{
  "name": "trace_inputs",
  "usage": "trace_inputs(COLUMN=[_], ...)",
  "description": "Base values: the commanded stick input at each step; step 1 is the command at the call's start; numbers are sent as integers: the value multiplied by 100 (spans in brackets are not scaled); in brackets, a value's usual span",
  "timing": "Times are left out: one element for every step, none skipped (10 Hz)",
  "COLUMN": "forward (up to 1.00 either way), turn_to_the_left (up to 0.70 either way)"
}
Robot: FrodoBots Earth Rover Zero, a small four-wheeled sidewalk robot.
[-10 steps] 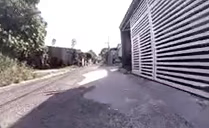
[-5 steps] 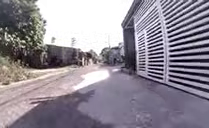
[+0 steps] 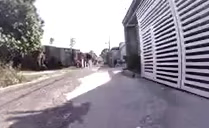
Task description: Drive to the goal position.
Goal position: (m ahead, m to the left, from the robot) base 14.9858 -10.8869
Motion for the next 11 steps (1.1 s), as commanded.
trace_inputs(forward=[100, 17, 30, 100, 100, 100, 100, 100, 100, 100, 100], turn_to_the_left=[0, 0, 0, 0, 0, 0, 0, 0, 0, 0, 0])
